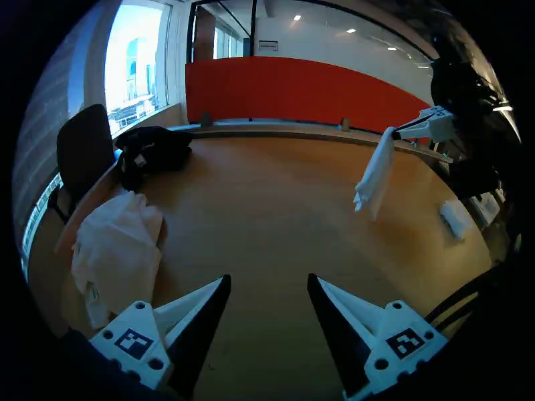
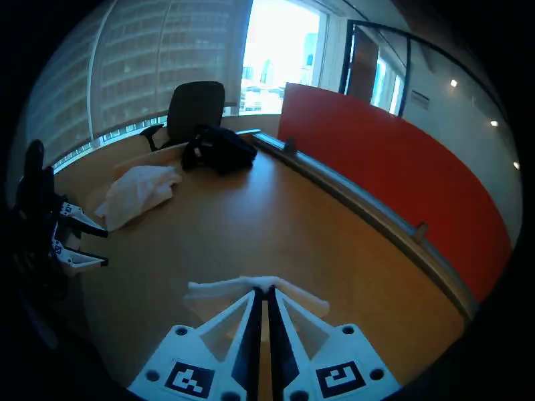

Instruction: Fold towel

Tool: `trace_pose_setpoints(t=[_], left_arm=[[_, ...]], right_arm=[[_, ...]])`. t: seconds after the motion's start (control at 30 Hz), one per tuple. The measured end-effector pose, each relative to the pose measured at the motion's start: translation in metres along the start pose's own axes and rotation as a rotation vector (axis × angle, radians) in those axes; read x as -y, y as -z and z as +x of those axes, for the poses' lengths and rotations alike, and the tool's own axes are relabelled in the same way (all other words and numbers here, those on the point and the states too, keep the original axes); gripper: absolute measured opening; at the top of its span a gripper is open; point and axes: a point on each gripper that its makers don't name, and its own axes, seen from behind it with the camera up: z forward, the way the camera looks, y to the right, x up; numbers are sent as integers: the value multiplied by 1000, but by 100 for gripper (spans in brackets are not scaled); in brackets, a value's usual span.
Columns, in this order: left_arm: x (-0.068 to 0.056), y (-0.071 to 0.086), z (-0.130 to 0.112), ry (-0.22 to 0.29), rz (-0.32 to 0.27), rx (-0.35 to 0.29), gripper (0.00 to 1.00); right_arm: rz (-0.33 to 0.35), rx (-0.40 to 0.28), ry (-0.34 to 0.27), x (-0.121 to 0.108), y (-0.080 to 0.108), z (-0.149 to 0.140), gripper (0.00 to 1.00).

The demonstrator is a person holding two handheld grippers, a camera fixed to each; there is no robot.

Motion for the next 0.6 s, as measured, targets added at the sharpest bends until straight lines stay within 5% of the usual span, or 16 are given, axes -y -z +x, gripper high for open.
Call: trace_pose_setpoints(t=[0.6], left_arm=[[-10, -5, 9, -14, -30, -6, 84]], right_arm=[[-34, -6, -41, -30, 37, -8, 6]])
